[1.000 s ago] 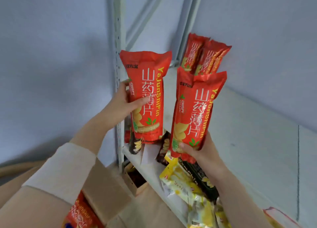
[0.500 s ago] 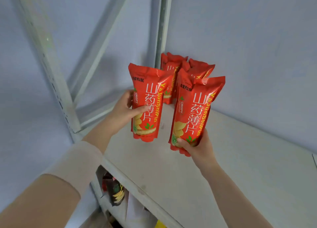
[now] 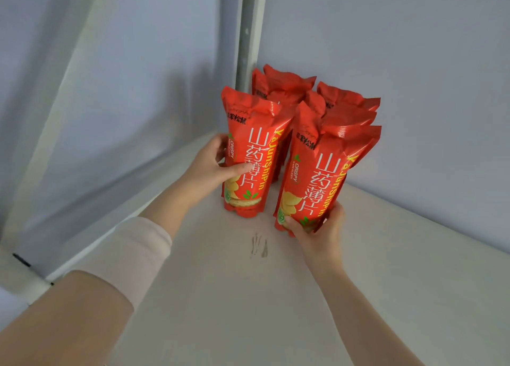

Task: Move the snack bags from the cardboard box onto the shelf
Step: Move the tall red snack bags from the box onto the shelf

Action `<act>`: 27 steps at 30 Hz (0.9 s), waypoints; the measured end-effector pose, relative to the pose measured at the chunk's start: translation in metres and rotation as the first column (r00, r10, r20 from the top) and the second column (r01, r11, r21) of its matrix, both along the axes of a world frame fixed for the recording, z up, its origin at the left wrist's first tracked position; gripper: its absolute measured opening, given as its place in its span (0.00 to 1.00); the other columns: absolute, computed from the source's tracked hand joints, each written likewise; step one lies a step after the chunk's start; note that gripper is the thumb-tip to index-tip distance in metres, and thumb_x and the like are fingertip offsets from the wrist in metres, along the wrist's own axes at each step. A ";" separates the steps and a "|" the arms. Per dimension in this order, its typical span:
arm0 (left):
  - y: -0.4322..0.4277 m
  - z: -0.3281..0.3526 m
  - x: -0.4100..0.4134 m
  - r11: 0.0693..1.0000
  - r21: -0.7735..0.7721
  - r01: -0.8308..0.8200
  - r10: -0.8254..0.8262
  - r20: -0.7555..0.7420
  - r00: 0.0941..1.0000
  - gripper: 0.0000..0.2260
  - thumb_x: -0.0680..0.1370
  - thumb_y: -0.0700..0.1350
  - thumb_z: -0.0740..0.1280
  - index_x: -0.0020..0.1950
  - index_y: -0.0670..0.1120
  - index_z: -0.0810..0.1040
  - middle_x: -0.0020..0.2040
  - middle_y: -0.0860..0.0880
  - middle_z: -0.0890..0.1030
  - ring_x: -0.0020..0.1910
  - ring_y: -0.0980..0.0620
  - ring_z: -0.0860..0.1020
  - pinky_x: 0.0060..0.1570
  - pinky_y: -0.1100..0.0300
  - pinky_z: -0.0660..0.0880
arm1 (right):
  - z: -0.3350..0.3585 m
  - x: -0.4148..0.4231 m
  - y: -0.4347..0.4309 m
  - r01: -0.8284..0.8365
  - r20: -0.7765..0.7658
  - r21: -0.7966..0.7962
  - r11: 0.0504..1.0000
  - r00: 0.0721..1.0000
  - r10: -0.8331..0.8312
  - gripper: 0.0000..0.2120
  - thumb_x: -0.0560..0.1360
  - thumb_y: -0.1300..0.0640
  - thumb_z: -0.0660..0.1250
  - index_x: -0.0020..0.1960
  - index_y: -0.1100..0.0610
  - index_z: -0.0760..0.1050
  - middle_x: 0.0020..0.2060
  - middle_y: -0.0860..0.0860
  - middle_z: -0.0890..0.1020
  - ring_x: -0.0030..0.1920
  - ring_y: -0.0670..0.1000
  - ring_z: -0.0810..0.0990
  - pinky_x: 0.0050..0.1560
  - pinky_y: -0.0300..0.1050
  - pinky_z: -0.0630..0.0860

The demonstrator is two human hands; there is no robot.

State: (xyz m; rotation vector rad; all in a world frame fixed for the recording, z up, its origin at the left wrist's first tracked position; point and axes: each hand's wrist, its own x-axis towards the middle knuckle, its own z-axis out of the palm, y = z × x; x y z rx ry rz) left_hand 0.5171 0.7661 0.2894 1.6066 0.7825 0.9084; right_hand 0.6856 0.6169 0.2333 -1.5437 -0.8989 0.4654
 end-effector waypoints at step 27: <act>-0.145 0.016 -0.078 0.784 0.619 -0.038 0.512 -0.611 0.604 0.26 0.76 0.48 0.66 0.72 0.45 0.64 0.71 0.47 0.68 0.70 0.48 0.66 0.68 0.56 0.60 | 0.026 -0.050 -0.115 -0.093 0.581 -0.216 0.972 0.787 0.204 0.29 0.73 0.55 0.69 0.70 0.63 0.62 0.66 0.59 0.66 0.68 0.58 0.64 0.68 0.48 0.61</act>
